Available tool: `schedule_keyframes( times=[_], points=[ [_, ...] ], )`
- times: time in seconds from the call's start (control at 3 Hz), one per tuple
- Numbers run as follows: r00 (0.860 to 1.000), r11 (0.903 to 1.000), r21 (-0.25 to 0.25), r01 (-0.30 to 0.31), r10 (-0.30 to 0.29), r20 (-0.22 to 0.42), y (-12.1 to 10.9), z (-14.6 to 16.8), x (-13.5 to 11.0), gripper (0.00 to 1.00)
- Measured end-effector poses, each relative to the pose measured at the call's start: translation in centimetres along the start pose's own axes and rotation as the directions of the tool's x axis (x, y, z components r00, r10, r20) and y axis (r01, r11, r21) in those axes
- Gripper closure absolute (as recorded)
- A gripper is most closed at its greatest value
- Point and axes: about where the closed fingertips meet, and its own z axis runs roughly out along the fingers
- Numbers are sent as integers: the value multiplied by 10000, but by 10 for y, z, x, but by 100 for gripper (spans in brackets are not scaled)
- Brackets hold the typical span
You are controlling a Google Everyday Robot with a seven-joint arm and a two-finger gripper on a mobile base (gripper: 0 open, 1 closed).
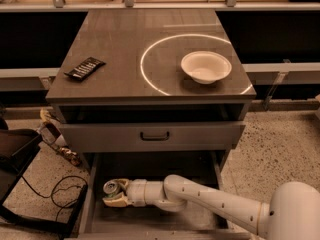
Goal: Place green can into middle drawer
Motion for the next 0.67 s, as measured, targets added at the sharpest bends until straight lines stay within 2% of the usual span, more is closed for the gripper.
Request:
schedule_keyframes(
  times=[0.67],
  points=[
    [10000, 10000, -28, -1, 1, 7, 1, 1, 0, 4]
  ],
)
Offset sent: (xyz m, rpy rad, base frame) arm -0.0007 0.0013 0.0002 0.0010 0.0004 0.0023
